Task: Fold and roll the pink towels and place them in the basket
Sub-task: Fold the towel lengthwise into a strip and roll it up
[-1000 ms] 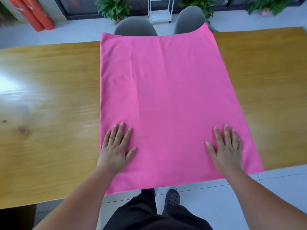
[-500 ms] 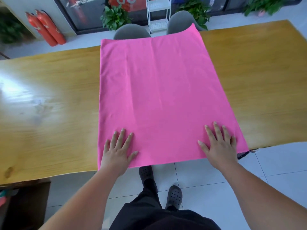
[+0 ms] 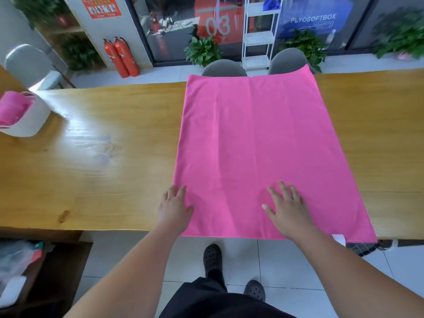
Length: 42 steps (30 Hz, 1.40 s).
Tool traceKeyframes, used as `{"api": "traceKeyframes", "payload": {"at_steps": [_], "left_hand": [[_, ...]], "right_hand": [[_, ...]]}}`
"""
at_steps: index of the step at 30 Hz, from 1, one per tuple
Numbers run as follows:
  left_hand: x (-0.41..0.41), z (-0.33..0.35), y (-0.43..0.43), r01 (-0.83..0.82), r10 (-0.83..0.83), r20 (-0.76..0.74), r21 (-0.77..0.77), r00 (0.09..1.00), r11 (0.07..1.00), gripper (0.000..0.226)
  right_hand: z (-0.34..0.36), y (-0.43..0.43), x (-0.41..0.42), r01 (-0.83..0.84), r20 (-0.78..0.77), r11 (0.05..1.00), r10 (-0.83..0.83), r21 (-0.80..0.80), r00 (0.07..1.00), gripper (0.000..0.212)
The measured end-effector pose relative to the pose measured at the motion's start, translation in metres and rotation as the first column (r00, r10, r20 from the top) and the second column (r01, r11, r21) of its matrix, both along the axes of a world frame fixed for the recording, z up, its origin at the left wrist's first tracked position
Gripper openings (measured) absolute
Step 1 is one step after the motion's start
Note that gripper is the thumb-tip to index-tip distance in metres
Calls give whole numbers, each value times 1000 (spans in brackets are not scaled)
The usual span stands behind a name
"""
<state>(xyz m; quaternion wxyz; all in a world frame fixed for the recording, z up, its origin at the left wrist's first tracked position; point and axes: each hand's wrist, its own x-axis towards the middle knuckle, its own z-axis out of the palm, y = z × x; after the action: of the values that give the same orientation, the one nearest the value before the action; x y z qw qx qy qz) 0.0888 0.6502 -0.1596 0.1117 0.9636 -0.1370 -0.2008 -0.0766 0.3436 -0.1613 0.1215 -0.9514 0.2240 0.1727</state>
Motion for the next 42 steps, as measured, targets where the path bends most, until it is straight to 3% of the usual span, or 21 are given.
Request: {"api": "traceKeyframes", "payload": {"at_steps": [8, 12, 16, 19, 23, 27, 31, 36, 39, 42], "left_hand": [[45, -4, 8, -331, 308, -153, -159, 939, 930, 68], [56, -11, 16, -518, 457, -266, -247, 849, 819, 43], [65, -19, 26, -599, 493, -363, -291, 791, 746, 14], [67, -19, 32, -652, 506, -428, -339, 749, 678, 23], [70, -15, 40, -686, 587, -358, -442, 726, 578, 20], [61, -19, 45, -680, 602, -315, -366, 733, 636, 31], [43, -21, 52, -577, 484, -331, -306, 810, 757, 22], [28, -17, 75, -527, 469, -240, -377, 850, 762, 26], [21, -12, 76, -420, 398, -135, -245, 907, 874, 33], [24, -11, 72, -417, 401, -120, -157, 908, 895, 43]], "right_hand": [[-16, 31, 26, 14, -8, 999, -14, 36, 1000, 72], [-22, 34, 22, 38, 8, 999, -38, 25, 999, 71], [-23, 38, 25, 76, 32, 997, -76, 29, 997, 70], [-23, 42, 25, 92, 38, 995, -94, 37, 995, 70], [-20, 43, 26, 91, 38, 995, -93, 38, 995, 68], [-15, 42, 26, 81, 7, 996, -82, 36, 997, 68], [-10, 43, 26, 80, -11, 996, -79, 43, 997, 70], [-10, 45, 24, 76, -16, 997, -76, 28, 997, 70], [-11, 49, 26, 95, 0, 995, -95, 34, 995, 72], [-9, 53, 29, 120, 24, 993, -120, 5, 993, 74]]}}
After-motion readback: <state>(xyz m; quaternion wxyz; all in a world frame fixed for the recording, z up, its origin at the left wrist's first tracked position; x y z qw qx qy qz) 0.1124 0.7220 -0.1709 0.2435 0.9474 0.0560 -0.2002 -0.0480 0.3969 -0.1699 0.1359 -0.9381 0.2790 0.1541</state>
